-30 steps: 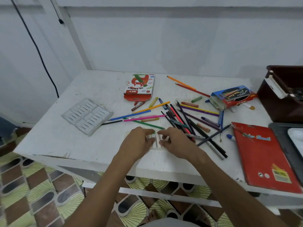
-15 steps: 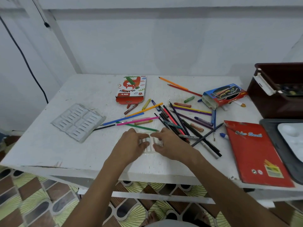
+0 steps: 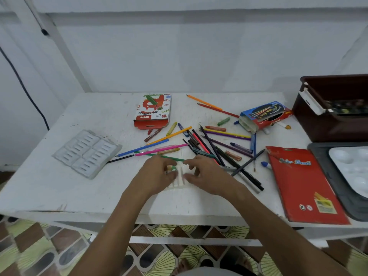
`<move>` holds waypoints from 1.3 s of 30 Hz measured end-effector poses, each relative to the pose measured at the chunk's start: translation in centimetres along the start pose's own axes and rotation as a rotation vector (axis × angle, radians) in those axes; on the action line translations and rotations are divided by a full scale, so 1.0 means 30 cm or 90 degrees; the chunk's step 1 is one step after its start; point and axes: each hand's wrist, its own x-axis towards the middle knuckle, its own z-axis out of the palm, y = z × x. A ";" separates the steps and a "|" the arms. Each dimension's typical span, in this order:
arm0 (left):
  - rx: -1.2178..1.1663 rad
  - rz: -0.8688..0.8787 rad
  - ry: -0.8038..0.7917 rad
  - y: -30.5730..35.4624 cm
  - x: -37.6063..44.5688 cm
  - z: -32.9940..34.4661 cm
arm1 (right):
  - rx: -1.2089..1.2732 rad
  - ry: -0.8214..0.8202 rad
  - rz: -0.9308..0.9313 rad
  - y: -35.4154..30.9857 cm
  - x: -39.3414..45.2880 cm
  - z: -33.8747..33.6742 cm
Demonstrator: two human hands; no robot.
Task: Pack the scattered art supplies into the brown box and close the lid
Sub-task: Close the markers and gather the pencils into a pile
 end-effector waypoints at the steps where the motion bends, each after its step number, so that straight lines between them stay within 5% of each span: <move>1: -0.009 -0.003 0.005 0.020 0.013 -0.011 | 0.003 0.028 -0.004 0.012 -0.006 -0.026; 13: -0.052 0.205 -0.008 0.543 0.350 0.105 | -0.044 0.386 0.222 0.454 -0.124 -0.492; 19: 0.052 0.220 -0.032 0.798 0.518 0.284 | -0.100 0.342 0.294 0.665 -0.058 -0.552; 26: 0.217 0.178 0.030 0.847 0.593 0.367 | -0.163 0.296 0.333 0.756 0.016 -0.567; 39: 0.090 0.091 0.039 0.851 0.602 0.360 | -0.083 0.347 0.286 0.771 -0.001 -0.568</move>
